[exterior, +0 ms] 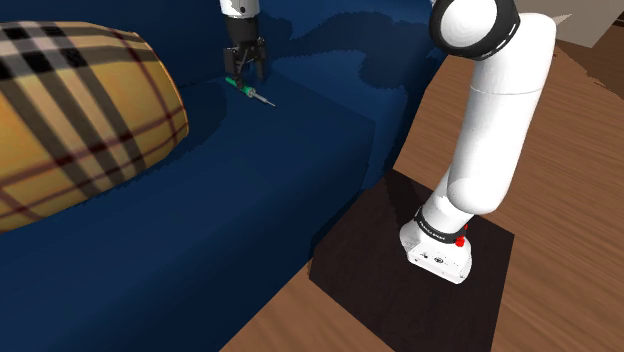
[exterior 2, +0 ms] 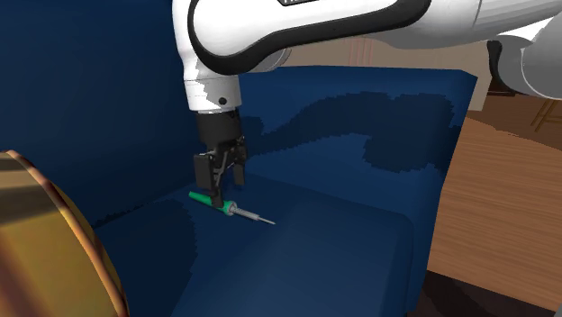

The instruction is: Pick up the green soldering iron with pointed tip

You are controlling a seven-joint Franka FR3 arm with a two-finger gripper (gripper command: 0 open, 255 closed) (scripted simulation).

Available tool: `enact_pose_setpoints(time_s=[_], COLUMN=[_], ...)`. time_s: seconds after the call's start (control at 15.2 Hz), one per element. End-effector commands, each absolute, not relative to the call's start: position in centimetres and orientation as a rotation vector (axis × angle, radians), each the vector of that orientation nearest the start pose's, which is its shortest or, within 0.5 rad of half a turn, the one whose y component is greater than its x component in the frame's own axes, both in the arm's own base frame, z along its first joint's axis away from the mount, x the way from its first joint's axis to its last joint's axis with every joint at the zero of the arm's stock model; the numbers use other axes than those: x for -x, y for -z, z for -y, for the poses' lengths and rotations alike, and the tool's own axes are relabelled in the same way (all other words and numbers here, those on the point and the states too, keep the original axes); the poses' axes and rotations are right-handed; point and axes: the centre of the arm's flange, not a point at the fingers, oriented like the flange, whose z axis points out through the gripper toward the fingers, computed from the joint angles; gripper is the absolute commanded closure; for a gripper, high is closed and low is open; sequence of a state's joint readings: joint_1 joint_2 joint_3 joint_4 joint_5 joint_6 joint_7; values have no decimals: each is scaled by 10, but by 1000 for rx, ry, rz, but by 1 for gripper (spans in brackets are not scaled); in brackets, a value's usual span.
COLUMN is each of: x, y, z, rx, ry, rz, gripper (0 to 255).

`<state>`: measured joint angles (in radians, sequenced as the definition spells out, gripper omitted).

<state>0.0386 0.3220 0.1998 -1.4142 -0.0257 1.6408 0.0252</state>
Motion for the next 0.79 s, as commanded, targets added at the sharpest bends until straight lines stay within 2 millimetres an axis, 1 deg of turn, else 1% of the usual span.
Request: enact_pose_setpoints(time_s=[0.0, 0.26, 0.4, 0.46, 0.73], x=[-636, -636, -636, -637, -637], y=[-504, -483, -480, -480, -480], z=[-134, -134, -134, -134, -134], rx=[3096, 3096, 3096, 3096, 3096], ry=[-147, -147, -147, -147, -147], rz=[325, 325, 325, 325, 325], gripper=[0, 0, 0, 255, 255])
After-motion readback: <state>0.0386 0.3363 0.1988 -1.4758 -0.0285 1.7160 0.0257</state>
